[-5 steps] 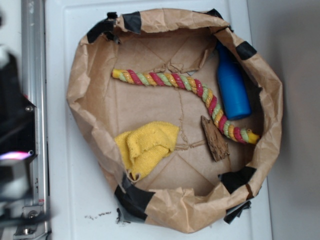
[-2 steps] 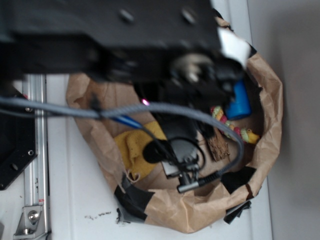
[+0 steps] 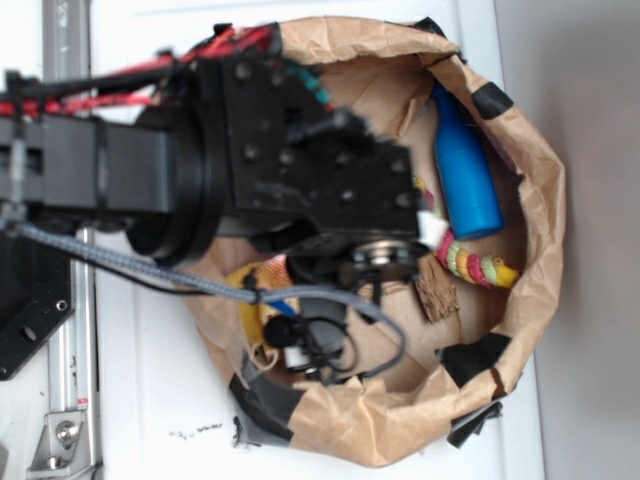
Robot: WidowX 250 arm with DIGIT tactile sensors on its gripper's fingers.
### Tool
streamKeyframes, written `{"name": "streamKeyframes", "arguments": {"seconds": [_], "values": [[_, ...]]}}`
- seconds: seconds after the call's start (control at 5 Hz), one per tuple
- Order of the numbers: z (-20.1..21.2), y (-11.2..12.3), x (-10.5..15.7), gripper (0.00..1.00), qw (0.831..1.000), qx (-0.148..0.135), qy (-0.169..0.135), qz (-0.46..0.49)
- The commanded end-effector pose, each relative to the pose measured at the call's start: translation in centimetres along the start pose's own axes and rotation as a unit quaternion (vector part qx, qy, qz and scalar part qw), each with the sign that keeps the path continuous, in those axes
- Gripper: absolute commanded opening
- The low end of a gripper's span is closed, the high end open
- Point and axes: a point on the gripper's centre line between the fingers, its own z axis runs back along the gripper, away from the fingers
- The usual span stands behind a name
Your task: Grab the yellow cloth.
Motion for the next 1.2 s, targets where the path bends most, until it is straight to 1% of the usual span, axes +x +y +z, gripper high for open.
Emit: {"name": "streamKeyframes", "arguments": {"seconds": [0.0,0.2,0.4,0.6,0.8,1.0], "values": [[-1.0,-1.4,-0.5,0.00,0.999,0.009,-0.040,-0.016],[4.3,-1.1,0.5,0.00,0.993,0.011,-0.112,-0.026],[10.0,0.4,0.8,0.00,0.981,0.012,-0.193,-0.011],[15.2,0.7,-0.4,0.00,0.971,0.052,-0.232,-0.004],[18.5,0.3,-1.2,0.00,0.963,0.072,-0.258,-0.010],[17.4,0.7,-1.0,0.00,0.966,0.082,-0.245,-0.010]]}}
